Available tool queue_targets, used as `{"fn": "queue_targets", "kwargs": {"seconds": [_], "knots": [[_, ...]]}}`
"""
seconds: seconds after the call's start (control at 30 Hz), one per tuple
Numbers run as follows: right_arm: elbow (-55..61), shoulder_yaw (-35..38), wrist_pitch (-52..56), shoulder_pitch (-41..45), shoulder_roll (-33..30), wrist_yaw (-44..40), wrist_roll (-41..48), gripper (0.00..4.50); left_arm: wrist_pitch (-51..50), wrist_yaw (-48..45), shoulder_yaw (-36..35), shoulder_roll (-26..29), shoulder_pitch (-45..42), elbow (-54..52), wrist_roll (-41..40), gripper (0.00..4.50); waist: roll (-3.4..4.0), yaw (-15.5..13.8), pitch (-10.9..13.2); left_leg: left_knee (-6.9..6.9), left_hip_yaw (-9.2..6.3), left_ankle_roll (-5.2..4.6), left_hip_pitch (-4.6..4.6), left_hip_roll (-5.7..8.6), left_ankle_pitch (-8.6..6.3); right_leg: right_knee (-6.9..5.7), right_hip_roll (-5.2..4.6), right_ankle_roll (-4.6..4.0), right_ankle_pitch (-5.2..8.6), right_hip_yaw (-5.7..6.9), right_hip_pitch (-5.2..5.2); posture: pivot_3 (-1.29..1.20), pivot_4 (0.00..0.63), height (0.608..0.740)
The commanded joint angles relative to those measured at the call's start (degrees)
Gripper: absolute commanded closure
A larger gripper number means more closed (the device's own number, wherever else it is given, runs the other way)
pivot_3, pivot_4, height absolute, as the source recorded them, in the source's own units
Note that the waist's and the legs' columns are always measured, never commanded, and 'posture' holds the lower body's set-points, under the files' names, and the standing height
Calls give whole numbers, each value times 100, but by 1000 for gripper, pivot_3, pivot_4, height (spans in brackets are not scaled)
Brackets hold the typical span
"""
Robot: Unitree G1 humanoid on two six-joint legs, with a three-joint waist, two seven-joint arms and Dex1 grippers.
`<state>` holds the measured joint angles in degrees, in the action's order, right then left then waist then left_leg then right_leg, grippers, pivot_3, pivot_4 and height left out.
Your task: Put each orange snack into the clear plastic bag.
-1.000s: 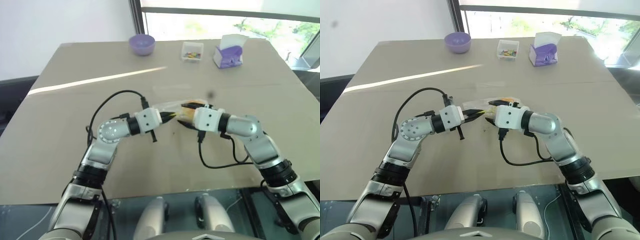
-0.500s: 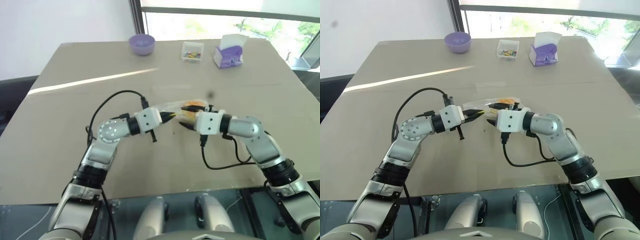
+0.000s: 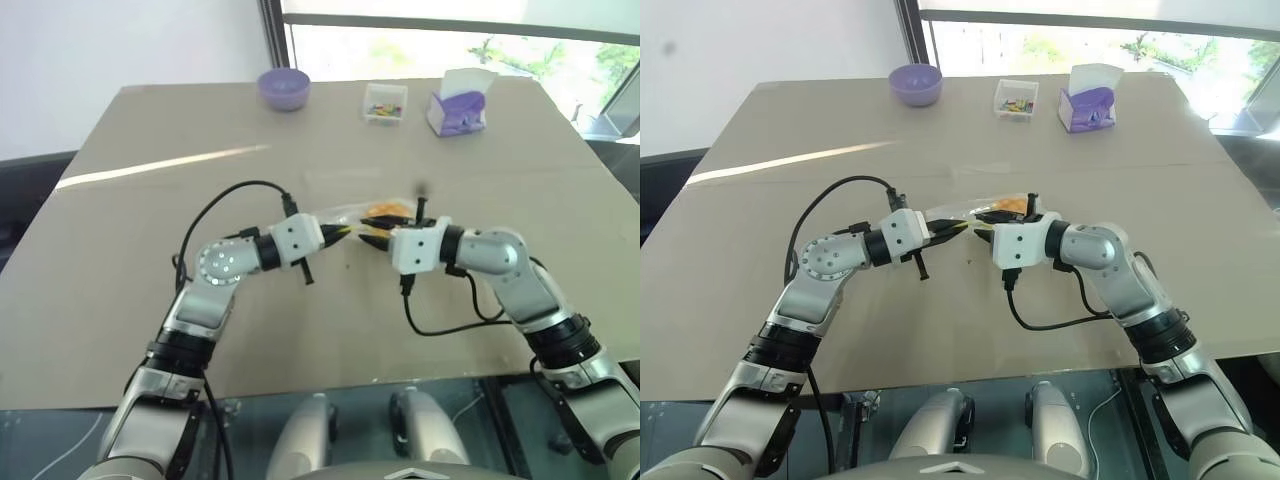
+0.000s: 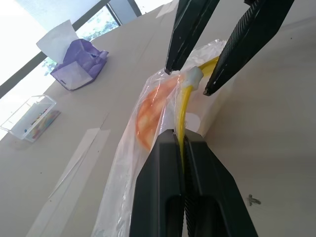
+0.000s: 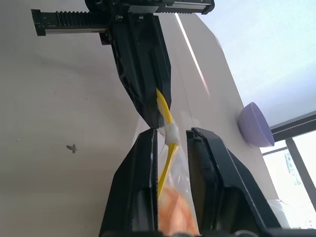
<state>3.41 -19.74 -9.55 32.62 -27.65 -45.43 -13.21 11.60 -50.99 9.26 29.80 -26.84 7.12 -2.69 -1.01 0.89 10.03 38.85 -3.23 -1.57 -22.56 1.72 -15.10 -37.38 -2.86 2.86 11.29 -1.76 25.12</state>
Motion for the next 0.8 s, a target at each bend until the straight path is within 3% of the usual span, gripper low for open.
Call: {"fn": "queue_targets", "kwargs": {"seconds": [0.03,0.8], "knots": [[74,38,-151,147,39,94,-33,3508,-1,35,-123,1,-76,-315,-146,4500,0,0,0,0,0,0,0,0,0,0,0,0,0,0,0,0,150,740],[-73,91,-355,214,48,205,-213,3508,-95,77,-134,12,-60,-349,-175,4500,0,0,0,0,-1,0,-1,0,0,1,0,0,0,1,0,0,150,740]]}}
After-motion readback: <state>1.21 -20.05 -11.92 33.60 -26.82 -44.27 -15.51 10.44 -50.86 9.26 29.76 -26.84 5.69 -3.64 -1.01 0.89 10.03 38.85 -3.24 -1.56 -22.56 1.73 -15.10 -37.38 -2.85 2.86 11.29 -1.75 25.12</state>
